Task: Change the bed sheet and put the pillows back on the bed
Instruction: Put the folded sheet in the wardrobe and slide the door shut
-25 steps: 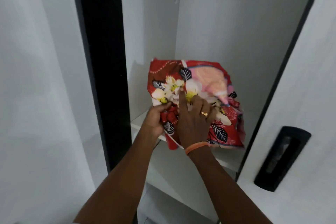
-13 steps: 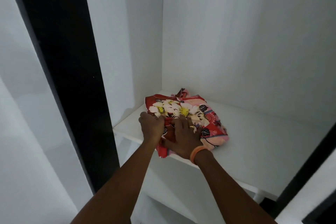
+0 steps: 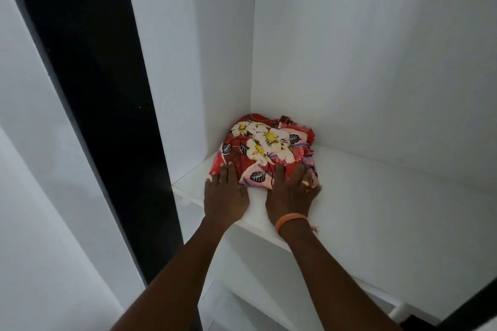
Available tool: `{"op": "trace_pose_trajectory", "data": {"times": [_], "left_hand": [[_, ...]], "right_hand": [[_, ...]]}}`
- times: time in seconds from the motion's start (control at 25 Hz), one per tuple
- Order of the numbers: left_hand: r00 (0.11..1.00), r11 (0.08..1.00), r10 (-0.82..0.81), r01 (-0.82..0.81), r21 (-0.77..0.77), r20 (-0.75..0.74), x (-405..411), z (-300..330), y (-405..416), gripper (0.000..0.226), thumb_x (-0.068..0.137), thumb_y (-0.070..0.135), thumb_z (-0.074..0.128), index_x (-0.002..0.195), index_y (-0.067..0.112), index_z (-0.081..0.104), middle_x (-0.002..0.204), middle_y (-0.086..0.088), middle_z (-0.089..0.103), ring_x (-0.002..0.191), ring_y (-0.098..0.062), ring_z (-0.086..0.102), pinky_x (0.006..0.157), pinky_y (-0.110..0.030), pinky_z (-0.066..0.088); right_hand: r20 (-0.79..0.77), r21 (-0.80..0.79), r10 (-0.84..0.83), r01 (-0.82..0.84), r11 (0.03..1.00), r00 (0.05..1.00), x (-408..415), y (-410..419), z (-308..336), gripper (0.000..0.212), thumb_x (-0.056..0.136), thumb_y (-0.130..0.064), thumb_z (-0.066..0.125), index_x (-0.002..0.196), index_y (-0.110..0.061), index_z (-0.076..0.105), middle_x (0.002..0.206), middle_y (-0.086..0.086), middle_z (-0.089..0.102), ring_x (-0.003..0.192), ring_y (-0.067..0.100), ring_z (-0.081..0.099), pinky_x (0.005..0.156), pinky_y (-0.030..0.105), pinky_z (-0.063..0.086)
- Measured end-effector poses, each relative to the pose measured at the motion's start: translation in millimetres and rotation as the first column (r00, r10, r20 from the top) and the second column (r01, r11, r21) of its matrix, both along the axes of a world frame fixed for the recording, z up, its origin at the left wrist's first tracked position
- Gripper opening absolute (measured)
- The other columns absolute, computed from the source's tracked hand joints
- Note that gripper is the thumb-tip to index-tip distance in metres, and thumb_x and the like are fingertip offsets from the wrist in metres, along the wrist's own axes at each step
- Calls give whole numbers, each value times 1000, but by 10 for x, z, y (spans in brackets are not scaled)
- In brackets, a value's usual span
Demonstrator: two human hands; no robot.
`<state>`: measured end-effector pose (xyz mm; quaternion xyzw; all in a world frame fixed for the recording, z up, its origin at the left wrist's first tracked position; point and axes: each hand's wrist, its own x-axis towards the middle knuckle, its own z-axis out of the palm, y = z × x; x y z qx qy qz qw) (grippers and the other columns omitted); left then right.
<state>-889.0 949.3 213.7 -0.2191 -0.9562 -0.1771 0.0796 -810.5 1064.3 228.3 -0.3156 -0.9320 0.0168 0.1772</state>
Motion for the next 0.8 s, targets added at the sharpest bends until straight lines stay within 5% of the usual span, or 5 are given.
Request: {"op": "trace_pose_trajectory", "data": {"times": [0.12, 0.36, 0.48, 0.64, 0.8], "left_hand": [[995, 994, 22, -12, -109, 97, -205, 58, 96, 81, 98, 58, 31, 157, 14, -1, 165, -12, 6, 150, -37, 16, 119, -57, 17], [978, 998, -50, 57, -28, 201, -325, 185, 6, 110, 87, 71, 50, 156, 11, -11, 163, -22, -4, 151, -37, 3, 120, -53, 7], [997, 995, 80, -81, 59, 10, 209, 17, -18, 79, 95, 59, 41, 153, 8, 26, 160, -17, 27, 148, -33, 23, 121, -48, 18], [988, 962, -125, 143, 234, -90, 1032, -190, -27, 45, 103, 32, 40, 144, 15, 49, 155, -10, 39, 149, -28, 24, 122, -43, 9], [959, 734, -282, 191, 651, 37, 1663, -86, -18, 28, 98, 15, 55, 124, 13, 65, 130, -2, 63, 131, -20, 50, 112, -29, 34]], "right_hand": [[-89, -107, 141, -150, 983, 986, -70, 67, 18, 68, 92, -24, 59, 150, -14, 24, 144, 19, 38, 129, 38, 44, 104, 47, 41], [127, -221, 250, -218, 951, 960, -2, 91, 2, 84, 98, -52, 36, 154, -18, -18, 164, 13, 1, 150, 36, 0, 113, 65, -5], [131, -203, 174, -145, 968, 976, 275, -33, -22, 79, 99, -56, 29, 155, -15, -7, 162, 19, 2, 149, 41, 3, 117, 61, 3], [-6, -208, 171, -168, 964, 985, 801, -242, -3, 54, 103, -35, 36, 149, -10, 27, 151, 17, 36, 141, 33, 32, 118, 46, 21], [-286, -331, 133, -228, 916, 949, 1462, -361, 129, 39, 99, -15, 50, 138, -10, 50, 134, 9, 57, 122, 22, 54, 104, 31, 41]]}}
